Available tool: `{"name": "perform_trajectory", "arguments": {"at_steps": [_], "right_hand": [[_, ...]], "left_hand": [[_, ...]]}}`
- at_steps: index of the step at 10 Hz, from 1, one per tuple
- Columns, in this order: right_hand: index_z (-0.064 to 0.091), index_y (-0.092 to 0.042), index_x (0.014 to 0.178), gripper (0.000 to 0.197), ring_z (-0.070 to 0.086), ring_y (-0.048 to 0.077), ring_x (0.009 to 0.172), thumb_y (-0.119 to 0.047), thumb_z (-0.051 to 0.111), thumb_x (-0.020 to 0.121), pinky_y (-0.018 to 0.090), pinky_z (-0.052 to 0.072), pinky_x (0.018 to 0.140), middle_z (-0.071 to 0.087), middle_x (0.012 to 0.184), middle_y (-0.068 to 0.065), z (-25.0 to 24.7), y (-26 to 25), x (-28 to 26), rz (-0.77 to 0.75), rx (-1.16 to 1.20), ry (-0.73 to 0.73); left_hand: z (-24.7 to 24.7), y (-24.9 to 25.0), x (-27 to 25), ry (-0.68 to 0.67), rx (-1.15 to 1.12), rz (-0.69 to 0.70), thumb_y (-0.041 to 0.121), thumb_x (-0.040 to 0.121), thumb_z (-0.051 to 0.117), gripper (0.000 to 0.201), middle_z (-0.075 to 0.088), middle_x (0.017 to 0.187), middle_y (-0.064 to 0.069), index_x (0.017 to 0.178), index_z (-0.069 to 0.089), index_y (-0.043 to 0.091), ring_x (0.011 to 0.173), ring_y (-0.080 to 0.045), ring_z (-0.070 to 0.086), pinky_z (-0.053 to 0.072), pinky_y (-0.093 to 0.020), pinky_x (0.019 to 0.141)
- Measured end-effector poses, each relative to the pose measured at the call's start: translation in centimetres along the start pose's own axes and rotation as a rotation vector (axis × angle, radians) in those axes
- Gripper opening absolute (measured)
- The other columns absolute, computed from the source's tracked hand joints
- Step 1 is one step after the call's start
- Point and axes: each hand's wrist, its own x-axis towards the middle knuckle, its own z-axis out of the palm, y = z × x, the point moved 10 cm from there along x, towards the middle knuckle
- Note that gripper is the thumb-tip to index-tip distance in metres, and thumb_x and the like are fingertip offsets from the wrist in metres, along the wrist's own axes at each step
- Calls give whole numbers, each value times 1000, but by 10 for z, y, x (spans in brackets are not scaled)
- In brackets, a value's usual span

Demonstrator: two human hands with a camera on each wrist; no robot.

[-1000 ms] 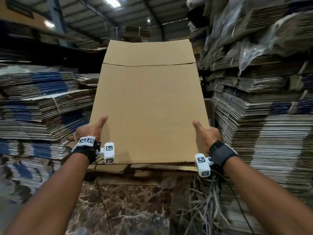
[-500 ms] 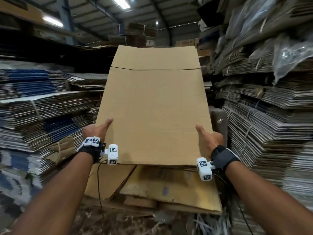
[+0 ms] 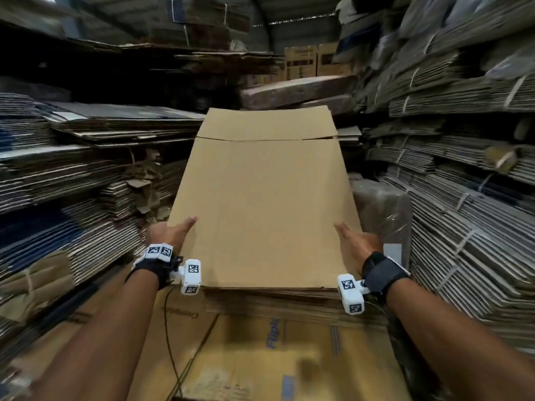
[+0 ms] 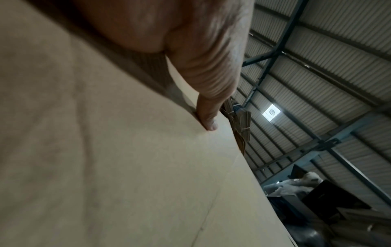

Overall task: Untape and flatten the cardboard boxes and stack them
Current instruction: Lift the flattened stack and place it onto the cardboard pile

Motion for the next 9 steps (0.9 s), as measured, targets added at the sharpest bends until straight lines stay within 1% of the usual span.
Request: {"name": "perform_trajectory", "arguments": {"at_steps": [1, 2, 3, 4, 5, 6, 7, 8, 9], "right_hand": [[64, -10, 129, 64, 63, 28, 114, -57, 71, 86, 39, 48, 97, 63, 135, 10, 8, 25, 32, 78, -114, -99], [70, 1, 110, 41, 63, 21, 77, -33, 78, 89, 33, 51, 75, 71, 97, 10, -4, 53, 50, 132, -268, -87], [67, 1, 118, 37, 60, 22, 81, -24, 74, 93, 25, 47, 65, 67, 96, 7, -9, 71, 54, 174, -359, -95], [63, -3, 131, 51, 61, 24, 105, -36, 72, 93, 18, 45, 72, 64, 130, 10, -8, 77, 65, 176, -430, -108], [67, -5, 124, 79, 66, 33, 114, -45, 86, 60, 38, 57, 91, 68, 127, 15, -19, 94, 100, 186, -379, -44], [64, -1, 113, 68, 68, 36, 108, -40, 88, 63, 46, 57, 96, 69, 120, 14, -35, 85, 92, 191, -366, 65], [66, -2, 112, 55, 66, 31, 101, -35, 87, 73, 45, 56, 95, 68, 120, 19, -59, 80, 84, 212, -328, 140], [68, -9, 102, 42, 68, 34, 104, -30, 87, 72, 44, 57, 95, 68, 123, 18, -77, 93, 95, 234, -295, 136], [66, -4, 122, 57, 65, 36, 115, -28, 86, 75, 45, 57, 95, 68, 125, 18, -80, 99, 98, 226, -255, 150]], "left_hand": [[35, -24, 25, -57, 57, -41, 59, 58, 92, 59, 75, 85, -9, 85, 75, 9, 74, -27, 72, 62, -43, 77], [79, -60, 37, -235, 230, -108, 59, 50, 95, 71, 75, 96, -9, 92, 73, 6, 79, -26, 70, 58, -39, 80], [99, -97, 50, -299, 343, -181, 47, 63, 94, 62, 71, 102, -15, 99, 69, 4, 85, -33, 69, 56, -40, 80], [107, -106, 54, -332, 365, -215, 45, 70, 90, 57, 72, 97, -15, 99, 69, 2, 76, -31, 70, 56, -35, 69], [112, -89, 59, -330, 420, -146, 49, 77, 85, 61, 71, 106, -15, 108, 68, -2, 80, -31, 65, 50, -34, 64], [125, -76, 63, -314, 455, -89, 44, 84, 81, 61, 68, 119, -18, 119, 66, -4, 95, -35, 64, 47, -36, 75], [148, -67, 53, -356, 416, -81, 34, 87, 78, 51, 68, 121, -22, 120, 66, -4, 106, -40, 65, 52, -40, 80], [168, -62, 45, -450, 384, -62, 41, 84, 79, 53, 71, 116, -20, 119, 68, 3, 105, -40, 68, 57, -44, 87], [171, -75, 44, -541, 366, -79, 68, 58, 82, 77, 73, 108, -9, 114, 68, 17, 94, -33, 72, 59, -48, 83]]}}
